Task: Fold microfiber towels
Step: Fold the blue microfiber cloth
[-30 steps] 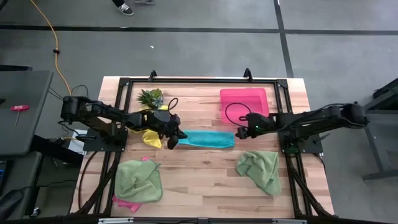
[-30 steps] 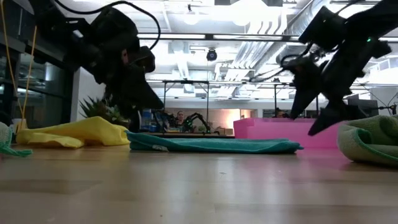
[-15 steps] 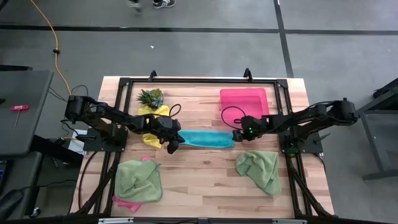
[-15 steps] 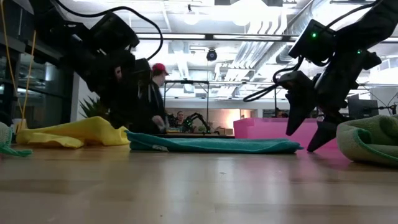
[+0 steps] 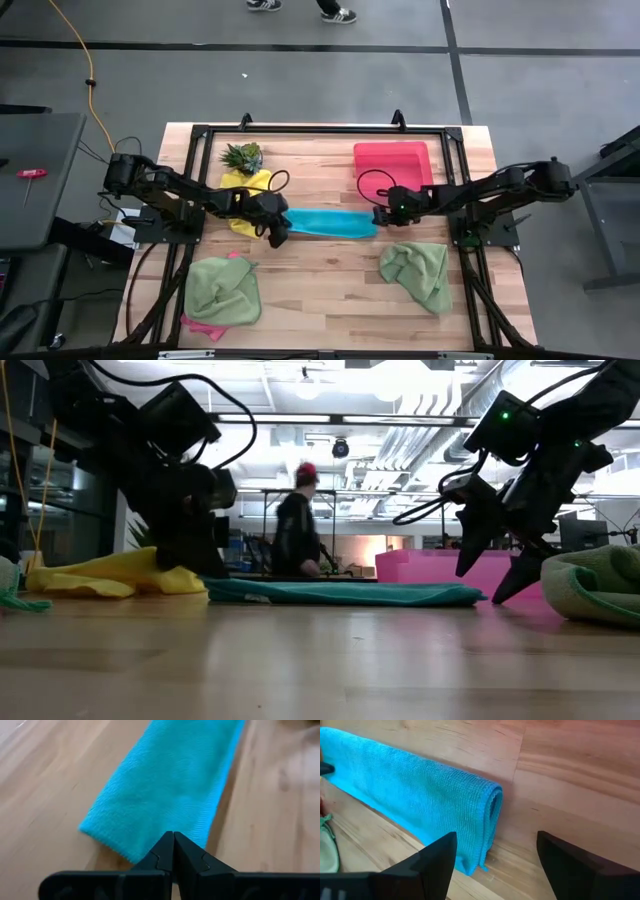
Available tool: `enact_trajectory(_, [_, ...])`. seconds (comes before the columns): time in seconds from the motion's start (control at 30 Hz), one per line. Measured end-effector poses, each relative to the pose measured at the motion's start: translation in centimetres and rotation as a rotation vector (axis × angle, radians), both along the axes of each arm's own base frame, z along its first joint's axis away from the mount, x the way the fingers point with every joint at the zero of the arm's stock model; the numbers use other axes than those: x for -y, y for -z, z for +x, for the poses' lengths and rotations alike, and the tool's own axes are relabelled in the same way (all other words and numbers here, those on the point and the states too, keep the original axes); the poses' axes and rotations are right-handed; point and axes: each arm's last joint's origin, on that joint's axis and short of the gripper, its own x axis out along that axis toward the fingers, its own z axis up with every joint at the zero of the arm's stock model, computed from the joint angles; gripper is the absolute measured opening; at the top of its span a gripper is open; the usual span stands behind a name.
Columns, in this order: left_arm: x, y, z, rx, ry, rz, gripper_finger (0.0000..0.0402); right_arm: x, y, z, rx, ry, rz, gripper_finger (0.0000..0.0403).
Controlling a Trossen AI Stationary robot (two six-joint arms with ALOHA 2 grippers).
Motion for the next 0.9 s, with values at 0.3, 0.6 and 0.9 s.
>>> enact_trajectory(0.3, [0.0, 0.5, -0.2, -0.048, -0.029, -0.001, 0.0, 0.1, 0.0, 0.0, 0.005, 0.008, -0.004, 0.0265])
enact_trajectory(0.6, [0.6, 1.2, 1.9, -0.034, -0.018, -0.049, 0.0, 0.1, 0.1, 0.9, 0.065, 0.031, 0.025, 0.0265])
enact_trajectory(0.9, [1.1, 1.1, 3.8, -0.039, 0.016, -0.059, 0.0, -0.3, 0.8, 1.2, 0.043, -0.019, 0.026, 0.0265])
